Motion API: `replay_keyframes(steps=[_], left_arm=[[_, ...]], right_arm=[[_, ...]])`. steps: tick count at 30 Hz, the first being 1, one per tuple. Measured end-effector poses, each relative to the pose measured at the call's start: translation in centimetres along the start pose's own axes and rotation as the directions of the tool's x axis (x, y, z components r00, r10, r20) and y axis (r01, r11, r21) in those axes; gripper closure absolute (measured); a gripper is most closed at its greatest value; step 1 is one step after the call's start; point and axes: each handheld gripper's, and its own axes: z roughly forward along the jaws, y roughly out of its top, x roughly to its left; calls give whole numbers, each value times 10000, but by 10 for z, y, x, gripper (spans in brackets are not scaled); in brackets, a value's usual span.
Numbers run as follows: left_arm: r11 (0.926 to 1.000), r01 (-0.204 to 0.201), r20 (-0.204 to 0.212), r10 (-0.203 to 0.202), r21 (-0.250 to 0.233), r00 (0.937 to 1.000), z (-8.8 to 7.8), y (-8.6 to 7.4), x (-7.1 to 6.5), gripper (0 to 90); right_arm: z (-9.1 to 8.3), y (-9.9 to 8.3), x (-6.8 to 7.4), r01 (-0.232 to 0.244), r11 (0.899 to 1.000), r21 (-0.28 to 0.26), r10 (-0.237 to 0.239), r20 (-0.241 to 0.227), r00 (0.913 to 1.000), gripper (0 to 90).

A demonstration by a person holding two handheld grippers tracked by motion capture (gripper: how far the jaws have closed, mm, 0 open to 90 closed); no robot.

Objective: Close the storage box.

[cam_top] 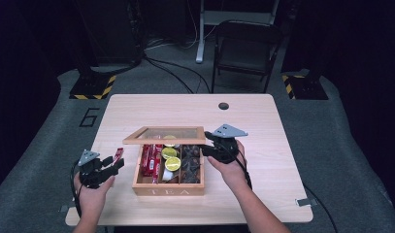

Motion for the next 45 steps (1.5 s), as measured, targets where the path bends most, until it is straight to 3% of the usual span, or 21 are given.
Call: replay_keyframes(steps=[6, 10, 17, 28, 35, 40, 45], left_arm=[[9980, -550, 272, 559, -321, 9981, -7, 10, -16, 472], [9938, -937, 634, 974, -593, 9932, -13, 18, -31, 473], [9907, -1129, 1026, 1204, -759, 9874, -21, 27, -47, 473], [9880, -1251, 1417, 1372, -909, 9804, -25, 38, -54, 492], [9766, -1527, 1418, 1744, -1516, 9744, -35, 48, -61, 515], [9776, -1561, 1526, 1773, -1413, 9723, -35, 49, -59, 516], [9784, -1685, 1802, 1884, -1200, 9654, -35, 55, -60, 577]], right_arm=[[0, -1, 0, 43, 10000, -6, -43, -34, 10000, 527], [-1, -2, 0, 60, 10000, -2, -60, -44, 10000, 527], [-1, -3, 1, 28, 10000, -7, -28, -26, 10000, 527], [-2, -7, 3, 173, 9998, 108, -173, -20, 9998, 526], [-3, -11, 6, 201, 9995, 252, -201, -14, 9998, 527], [-3, -13, 6, 156, 9995, 275, -156, 2, 9999, 527], [-4, -12, 4, -67, 9994, 344, 74, -197, 9998, 529]])
